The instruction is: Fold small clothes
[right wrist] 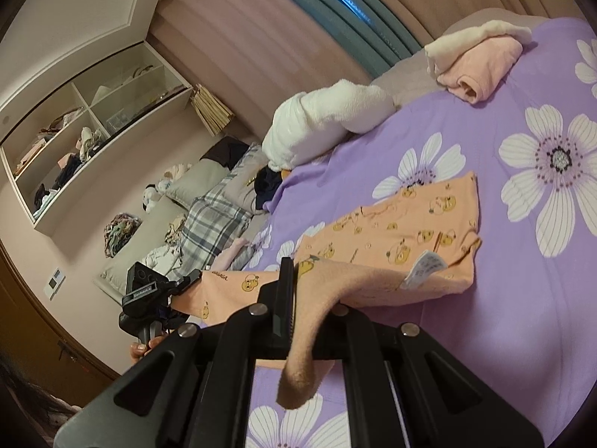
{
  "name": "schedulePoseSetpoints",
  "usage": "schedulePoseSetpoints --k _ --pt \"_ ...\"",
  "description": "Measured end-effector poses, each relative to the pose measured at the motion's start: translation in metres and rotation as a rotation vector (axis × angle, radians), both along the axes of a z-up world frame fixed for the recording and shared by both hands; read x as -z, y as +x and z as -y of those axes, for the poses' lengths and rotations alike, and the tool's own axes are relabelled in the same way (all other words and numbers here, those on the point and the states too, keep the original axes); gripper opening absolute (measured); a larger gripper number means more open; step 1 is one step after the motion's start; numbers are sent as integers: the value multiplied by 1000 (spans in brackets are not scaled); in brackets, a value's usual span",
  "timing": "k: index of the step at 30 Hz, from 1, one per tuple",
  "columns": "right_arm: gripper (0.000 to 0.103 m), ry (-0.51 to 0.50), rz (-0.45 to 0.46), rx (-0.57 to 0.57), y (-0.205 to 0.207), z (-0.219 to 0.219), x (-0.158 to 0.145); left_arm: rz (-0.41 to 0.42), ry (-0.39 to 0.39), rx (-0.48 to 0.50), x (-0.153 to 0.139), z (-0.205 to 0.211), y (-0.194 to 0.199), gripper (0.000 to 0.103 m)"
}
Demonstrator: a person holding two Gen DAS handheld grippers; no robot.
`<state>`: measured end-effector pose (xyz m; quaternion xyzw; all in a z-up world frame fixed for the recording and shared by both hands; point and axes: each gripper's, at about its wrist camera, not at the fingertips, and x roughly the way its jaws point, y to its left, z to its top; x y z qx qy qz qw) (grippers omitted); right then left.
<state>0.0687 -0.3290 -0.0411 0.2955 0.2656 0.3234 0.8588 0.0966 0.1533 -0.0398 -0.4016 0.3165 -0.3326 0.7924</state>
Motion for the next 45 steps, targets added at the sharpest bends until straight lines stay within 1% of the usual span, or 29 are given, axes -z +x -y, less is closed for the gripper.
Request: schedulePoseSetpoints --k 8,13,17,25,31,36,38,45 --pt "5 8 7 52 20 6 -10 10 -14 -29 -4 -4 21 0" --pt "5 18 -23 78 38 10 -7 -15 -23 -38 2 -3 41 0" --pt "5 15 -48 82 54 11 -2 -38 3 -46 6 0 59 0" --pt "5 13 -116 100 98 16 11 -97 23 -71 19 0 99 0" --pt "5 -30 -194 115 136 15 26 -180 33 -82 44 3 133 0" --pt "5 -42 -264 116 166 15 47 -261 52 -100 65 4 164 0" --pt "5 -46 -291 119 178 15 54 -280 62 -103 69 5 174 0" --pt "6 -60 -377 147 215 18 75 -348 146 -101 80 14 205 0"
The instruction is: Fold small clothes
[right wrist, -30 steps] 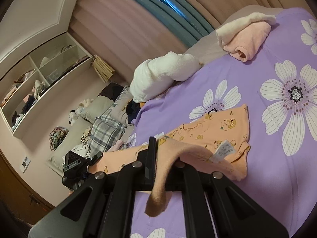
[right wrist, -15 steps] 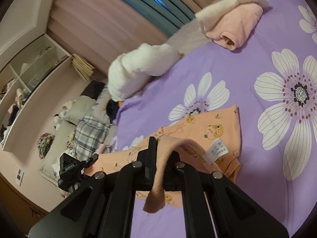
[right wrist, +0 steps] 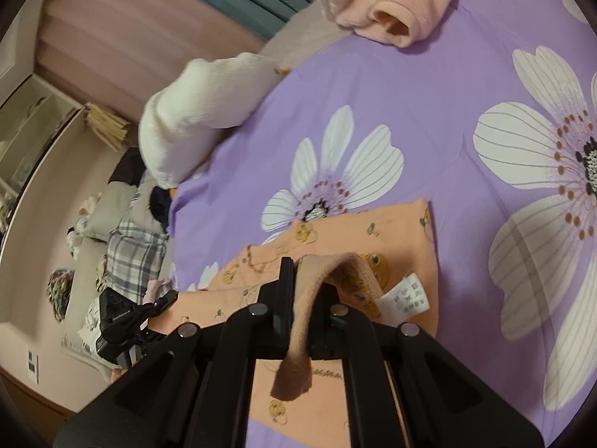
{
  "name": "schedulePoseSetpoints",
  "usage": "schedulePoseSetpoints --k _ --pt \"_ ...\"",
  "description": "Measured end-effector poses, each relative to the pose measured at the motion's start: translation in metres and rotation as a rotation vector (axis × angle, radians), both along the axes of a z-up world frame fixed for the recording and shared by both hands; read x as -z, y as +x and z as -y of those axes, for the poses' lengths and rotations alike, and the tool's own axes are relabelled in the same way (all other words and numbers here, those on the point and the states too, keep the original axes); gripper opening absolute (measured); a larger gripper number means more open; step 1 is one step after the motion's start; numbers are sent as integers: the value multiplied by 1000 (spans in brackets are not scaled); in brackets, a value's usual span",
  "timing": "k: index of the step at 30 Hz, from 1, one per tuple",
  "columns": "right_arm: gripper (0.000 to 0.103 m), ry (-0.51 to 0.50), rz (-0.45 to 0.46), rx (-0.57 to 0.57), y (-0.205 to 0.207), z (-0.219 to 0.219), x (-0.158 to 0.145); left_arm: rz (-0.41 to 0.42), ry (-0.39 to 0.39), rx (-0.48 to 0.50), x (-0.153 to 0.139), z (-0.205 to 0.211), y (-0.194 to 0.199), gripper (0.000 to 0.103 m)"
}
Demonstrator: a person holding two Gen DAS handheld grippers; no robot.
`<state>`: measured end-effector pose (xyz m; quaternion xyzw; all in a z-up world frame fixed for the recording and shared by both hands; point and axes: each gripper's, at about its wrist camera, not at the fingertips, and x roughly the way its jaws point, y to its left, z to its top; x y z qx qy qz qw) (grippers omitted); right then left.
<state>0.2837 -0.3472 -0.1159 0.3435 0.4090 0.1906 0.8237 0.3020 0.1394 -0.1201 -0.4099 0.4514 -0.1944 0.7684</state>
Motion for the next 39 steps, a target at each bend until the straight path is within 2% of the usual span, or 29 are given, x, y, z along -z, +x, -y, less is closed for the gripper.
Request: schedulePoseSetpoints --k 2,6,7,8,9,10,12,14,16,17,18,20,22,24,26,27,28,30,31,32,33,35,37,39 --pt "9 4 -37 4 8 1 6 -42 -10 -6 9 -1 7 0" --pt "12 35 -173 -4 25 4 25 -168 -103 17 32 -1 21 0" --pt "20 46 -201 -11 28 5 28 -195 -130 19 37 -2 24 0" --pt "35 56 -247 -16 31 7 32 -217 -150 14 39 -3 26 0" --pt "41 79 -287 -12 34 8 37 -242 -183 8 43 -5 30 0" --pt "43 119 -323 -7 37 11 41 -263 -218 1 46 -7 33 4" --pt "43 180 -370 -5 43 16 48 -307 -276 -43 51 -14 38 40" --pt "43 250 -397 33 47 23 52 -295 -350 -116 53 -23 40 56" --pt "48 370 -389 85 50 35 56 -275 -412 -201 52 -34 38 57" --pt "51 417 -369 115 51 39 56 -239 -440 -249 50 -41 37 57" --pt "51 458 -334 153 50 45 56 -221 -439 -266 48 -44 36 57" --pt "54 485 -248 231 46 60 49 -209 -372 -308 40 -56 33 57" --pt "55 428 -236 258 42 66 43 -147 -357 -348 32 -69 22 57" --pt "55 357 -200 219 33 64 34 -113 -285 -331 23 -76 11 57" --pt "55 226 -124 139 18 57 18 -92 -159 -275 14 -74 0 57" --pt "55 156 -94 107 12 53 12 -73 -61 -227 7 -69 -9 57" --pt "55 80 -65 68 4 46 6 -55 -12 -195 4 -63 -15 57" --pt "48 -87 -18 -29 -16 26 -3 -5 166 -86 -4 -40 -35 57" --pt "40 -186 4 -81 -30 13 -6 13 214 -54 -6 -35 -42 57" --pt "35 -240 18 -112 -36 5 -6 37 264 -10 -6 -25 -51 57" --pt "33 -287 33 -144 -45 -1 -5 59 324 36 -7 -13 -62 57" --pt "28 -366 54 -198 -63 -14 0 102 400 102 -6 5 -80 57" --pt "27 -397 53 -239 -76 -22 8 132 447 166 -1 20 -97 51" --pt "24 -446 34 -264 -76 -29 19 141 488 210 2 32 -99 51"
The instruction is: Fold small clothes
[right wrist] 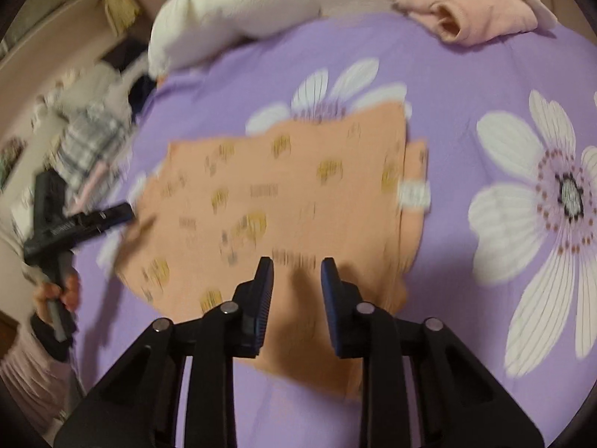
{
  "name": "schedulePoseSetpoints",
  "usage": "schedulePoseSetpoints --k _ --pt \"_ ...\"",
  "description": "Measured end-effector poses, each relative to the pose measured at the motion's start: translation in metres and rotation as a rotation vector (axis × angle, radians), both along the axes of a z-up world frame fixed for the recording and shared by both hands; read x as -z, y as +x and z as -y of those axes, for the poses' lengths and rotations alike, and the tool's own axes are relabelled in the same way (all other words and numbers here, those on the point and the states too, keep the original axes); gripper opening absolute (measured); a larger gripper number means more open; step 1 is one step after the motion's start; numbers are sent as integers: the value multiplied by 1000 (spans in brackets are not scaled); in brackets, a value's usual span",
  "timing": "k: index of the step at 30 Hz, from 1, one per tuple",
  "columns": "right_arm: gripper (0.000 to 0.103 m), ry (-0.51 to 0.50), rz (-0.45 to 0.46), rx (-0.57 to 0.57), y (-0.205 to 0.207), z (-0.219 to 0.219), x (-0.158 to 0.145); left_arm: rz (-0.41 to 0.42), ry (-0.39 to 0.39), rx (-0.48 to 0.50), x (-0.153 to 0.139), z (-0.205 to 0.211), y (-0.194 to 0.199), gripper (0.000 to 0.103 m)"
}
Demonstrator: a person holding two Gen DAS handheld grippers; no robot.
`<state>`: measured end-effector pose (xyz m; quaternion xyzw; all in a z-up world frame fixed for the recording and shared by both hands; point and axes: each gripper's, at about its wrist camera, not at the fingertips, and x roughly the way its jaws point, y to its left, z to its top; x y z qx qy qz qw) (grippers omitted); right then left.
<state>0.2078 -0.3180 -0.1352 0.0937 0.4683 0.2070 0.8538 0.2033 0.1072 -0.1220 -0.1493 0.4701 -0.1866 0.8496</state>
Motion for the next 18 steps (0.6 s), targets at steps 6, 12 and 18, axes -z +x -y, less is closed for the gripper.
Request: schedulePoseSetpoints --k 6,12,18 --pt "18 -153 -19 -12 -11 -21 22 -10 107 37 14 13 -16 51" --pt "18 -213 -7 11 -29 -24 27 -31 87 17 17 8 -36 51" --pt "18 -289 12 29 -42 -33 23 -52 57 -13 16 7 -48 51"
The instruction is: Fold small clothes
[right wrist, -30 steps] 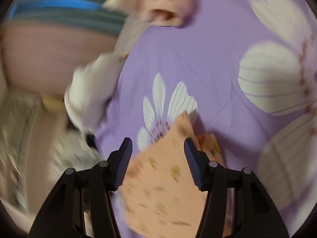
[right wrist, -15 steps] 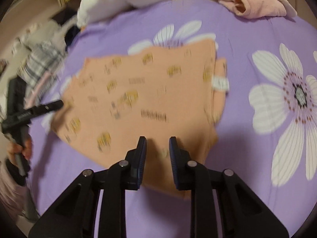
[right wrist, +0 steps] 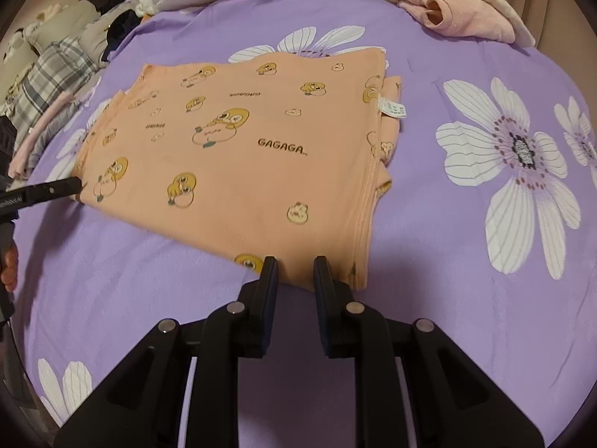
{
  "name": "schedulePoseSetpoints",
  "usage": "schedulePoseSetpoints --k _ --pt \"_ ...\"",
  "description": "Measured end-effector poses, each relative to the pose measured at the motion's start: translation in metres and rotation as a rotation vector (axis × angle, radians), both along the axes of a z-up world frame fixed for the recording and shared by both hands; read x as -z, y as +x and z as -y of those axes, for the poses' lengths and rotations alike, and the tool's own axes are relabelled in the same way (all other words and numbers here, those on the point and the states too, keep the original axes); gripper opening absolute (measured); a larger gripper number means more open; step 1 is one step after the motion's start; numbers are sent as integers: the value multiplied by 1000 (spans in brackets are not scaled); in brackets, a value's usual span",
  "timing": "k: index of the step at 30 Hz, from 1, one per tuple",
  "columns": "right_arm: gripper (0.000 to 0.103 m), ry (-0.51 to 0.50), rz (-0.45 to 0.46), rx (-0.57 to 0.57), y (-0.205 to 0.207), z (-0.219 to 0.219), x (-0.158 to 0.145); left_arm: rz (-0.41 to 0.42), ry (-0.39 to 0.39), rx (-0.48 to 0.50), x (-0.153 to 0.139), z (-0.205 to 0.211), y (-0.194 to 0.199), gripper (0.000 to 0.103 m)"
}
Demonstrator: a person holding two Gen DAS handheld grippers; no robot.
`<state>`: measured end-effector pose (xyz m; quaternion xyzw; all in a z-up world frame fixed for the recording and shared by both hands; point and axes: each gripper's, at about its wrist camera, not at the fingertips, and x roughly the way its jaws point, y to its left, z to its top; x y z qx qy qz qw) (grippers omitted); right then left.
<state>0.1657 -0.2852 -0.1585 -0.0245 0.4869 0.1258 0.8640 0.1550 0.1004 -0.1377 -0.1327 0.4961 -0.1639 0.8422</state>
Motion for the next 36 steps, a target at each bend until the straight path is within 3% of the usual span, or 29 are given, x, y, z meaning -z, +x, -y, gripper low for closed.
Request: schedulePoseSetpoints --k 5,10,13,16,19,22,30,33,36 --pt "21 -41 27 3 -15 -5 -8 0 -45 -36 -8 -11 -18 51" --pt "22 -41 78 -2 -32 -7 -23 -15 -156 -117 -11 -38 -33 51" --pt "23 -28 96 -3 -38 -8 -30 -32 -193 -158 -9 -51 -39 58" --pt "30 -24 98 2 -40 -9 -32 -53 -213 -180 -4 -58 -41 58" --pt "47 2 87 16 -41 -6 -31 -67 -238 -207 0 -65 -41 58" --pt "49 9 76 40 -39 -2 -28 -80 -269 -231 3 -71 -39 58" --pt "56 5 66 94 -34 8 -24 -94 -292 -255 7 -77 -32 58" --pt "59 5 64 106 -32 11 -24 -90 -306 -264 7 -78 -31 71" --pt "61 15 62 114 -29 14 -24 -84 -297 -268 5 -78 -29 71"
